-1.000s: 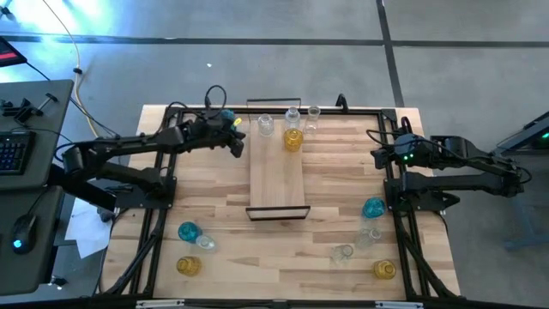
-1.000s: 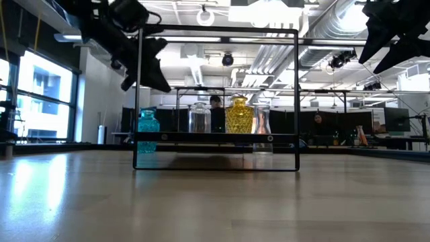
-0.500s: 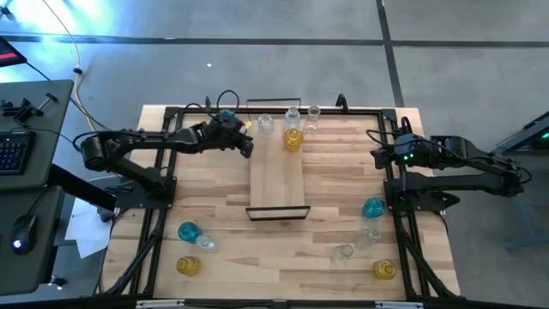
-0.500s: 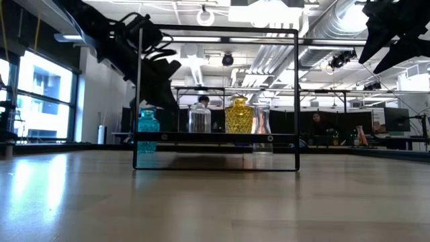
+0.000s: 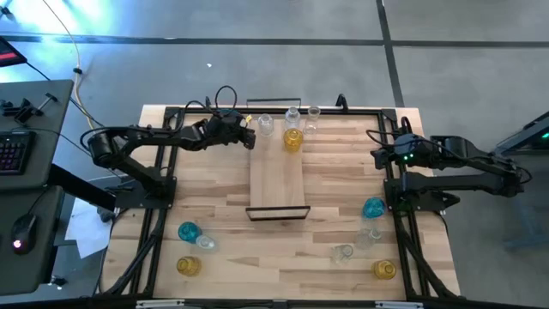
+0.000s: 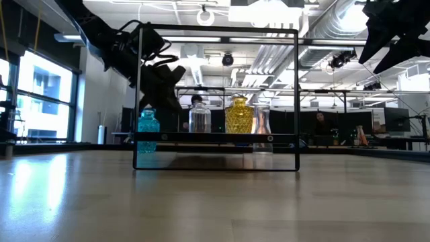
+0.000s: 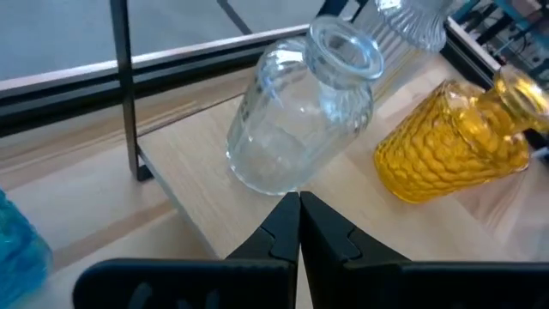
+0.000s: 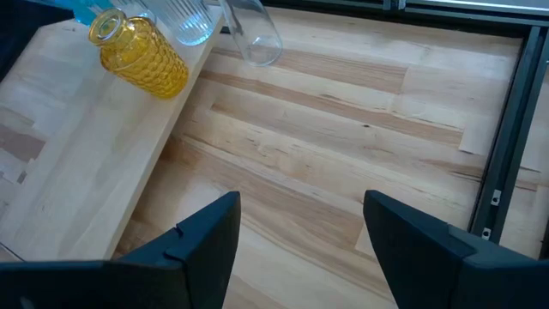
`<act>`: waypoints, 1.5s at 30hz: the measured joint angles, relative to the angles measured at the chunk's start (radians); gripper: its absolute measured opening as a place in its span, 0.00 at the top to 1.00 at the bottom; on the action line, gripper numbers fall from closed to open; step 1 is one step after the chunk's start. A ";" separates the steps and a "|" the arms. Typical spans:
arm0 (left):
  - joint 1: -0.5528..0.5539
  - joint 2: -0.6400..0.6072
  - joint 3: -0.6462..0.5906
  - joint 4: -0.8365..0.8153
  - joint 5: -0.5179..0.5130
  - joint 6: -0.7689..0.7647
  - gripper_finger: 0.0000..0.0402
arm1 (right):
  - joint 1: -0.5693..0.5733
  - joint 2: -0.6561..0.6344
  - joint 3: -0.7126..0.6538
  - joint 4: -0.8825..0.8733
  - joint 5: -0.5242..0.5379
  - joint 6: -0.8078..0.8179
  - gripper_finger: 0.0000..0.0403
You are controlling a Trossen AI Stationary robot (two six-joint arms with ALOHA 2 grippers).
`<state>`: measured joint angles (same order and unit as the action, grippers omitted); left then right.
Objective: Sort vases onto shelf
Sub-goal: Put the top left transparent flower vase on the shelf aligned with the other transparent flower vase
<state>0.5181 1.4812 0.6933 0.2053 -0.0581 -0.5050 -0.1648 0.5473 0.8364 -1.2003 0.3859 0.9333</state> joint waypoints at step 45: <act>0.002 0.151 0.109 0.064 0.005 -0.121 1.00 | 0.000 0.000 0.000 -0.007 -0.005 -0.018 0.40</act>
<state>0.5205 1.6325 0.8028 0.2694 -0.0528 -0.6260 -0.1646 0.5473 0.8364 -1.2070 0.3804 0.9154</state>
